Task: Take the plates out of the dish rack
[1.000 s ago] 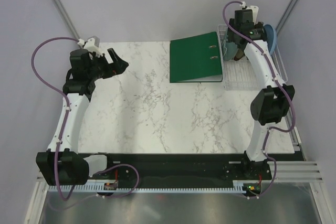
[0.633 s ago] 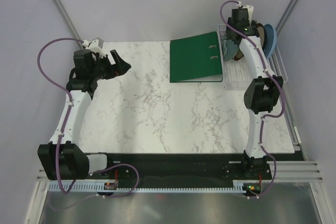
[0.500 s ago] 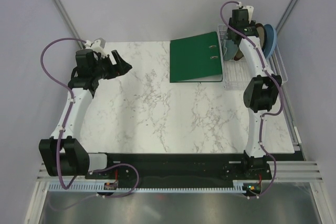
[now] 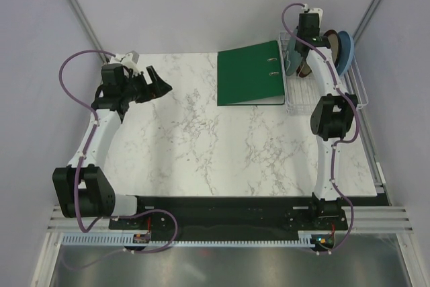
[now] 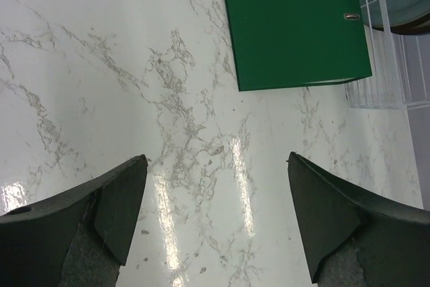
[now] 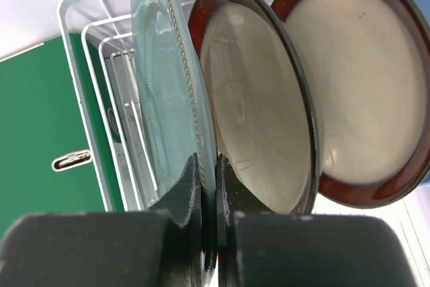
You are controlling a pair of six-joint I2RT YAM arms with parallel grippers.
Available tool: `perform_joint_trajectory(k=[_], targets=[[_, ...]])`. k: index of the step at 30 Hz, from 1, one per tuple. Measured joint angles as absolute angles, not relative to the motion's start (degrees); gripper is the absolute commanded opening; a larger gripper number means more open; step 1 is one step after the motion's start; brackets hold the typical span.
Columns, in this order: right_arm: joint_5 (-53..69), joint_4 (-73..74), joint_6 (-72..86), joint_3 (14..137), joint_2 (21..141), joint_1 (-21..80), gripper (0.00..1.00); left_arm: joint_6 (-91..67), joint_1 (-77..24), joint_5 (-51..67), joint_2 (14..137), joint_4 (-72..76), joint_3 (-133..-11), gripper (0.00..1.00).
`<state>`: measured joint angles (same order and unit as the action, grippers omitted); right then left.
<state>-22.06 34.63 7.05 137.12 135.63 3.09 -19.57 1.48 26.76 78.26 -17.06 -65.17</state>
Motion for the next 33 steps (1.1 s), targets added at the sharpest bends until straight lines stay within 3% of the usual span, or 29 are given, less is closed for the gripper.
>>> perform_joint_trajectory(k=[1,11,21,28,33], targets=[[-21.9,34.5,6.8,137.1,135.6,3.1,0.00,-19.6,1.5,26.8,78.3,-17.0,-65.1,1.00],[-22.9,32.4,5.9,134.3,134.0,3.3,0.00,-20.1,1.5,26.9,78.1,-16.4,-63.9,1.00],[-31.9,31.5,-1.0,134.3,130.6,6.3,0.00,-21.9,1.5,25.5,78.1,-16.1,-63.3,1.00],[-38.7,29.1,-3.8,130.1,122.2,7.1,0.00,-21.9,1.5,27.1,78.1,-16.1,-63.3,1.00],[-35.7,30.9,-2.7,126.9,113.5,7.6,0.00,-22.4,1.5,29.0,78.1,-14.4,-61.4,1.00]])
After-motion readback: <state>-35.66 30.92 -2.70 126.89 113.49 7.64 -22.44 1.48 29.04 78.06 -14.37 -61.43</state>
